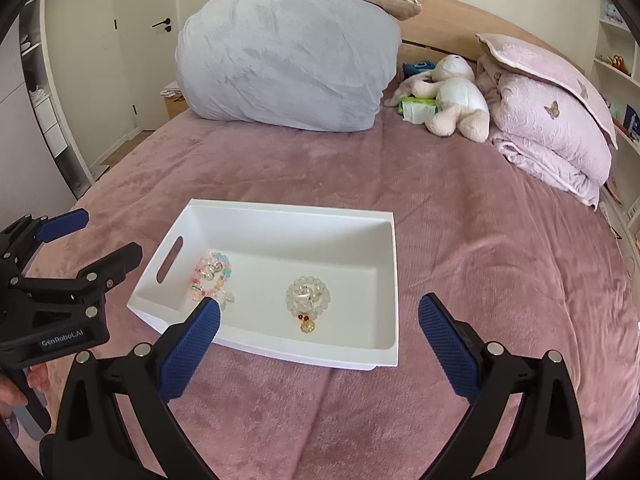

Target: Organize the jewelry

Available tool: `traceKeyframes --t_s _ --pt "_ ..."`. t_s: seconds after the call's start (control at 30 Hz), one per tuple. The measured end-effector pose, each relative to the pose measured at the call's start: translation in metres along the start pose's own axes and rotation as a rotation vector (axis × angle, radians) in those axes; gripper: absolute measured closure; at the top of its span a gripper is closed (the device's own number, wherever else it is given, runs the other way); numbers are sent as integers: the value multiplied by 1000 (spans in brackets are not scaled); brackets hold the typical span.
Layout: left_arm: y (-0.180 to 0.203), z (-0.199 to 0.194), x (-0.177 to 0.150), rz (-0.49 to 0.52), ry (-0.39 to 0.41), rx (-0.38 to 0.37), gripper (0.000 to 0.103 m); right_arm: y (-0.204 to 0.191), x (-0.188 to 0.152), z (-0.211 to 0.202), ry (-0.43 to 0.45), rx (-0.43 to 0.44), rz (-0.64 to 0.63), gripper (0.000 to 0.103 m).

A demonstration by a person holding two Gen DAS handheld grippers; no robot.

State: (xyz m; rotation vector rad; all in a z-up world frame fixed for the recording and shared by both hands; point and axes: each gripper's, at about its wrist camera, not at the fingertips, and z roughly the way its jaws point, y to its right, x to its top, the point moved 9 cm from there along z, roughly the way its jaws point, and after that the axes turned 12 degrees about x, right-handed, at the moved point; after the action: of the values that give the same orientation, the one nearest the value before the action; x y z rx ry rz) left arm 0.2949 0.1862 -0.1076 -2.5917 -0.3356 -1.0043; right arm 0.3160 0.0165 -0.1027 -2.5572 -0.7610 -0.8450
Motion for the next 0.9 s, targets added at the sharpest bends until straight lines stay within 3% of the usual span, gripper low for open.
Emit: traceKeyframes --t_s 0.27,0.73,0.9 --pt "8 4 -11 9 -26 -7 11 3 -14 14 -29 -35 -1 5" --pt "24 -4 -18 119 -1 -38 11 13 -15 9 -35 -49 -35 5" --pt "23 -9 -17 115 10 -40 11 10 -13 4 -18 -45 -58 5"
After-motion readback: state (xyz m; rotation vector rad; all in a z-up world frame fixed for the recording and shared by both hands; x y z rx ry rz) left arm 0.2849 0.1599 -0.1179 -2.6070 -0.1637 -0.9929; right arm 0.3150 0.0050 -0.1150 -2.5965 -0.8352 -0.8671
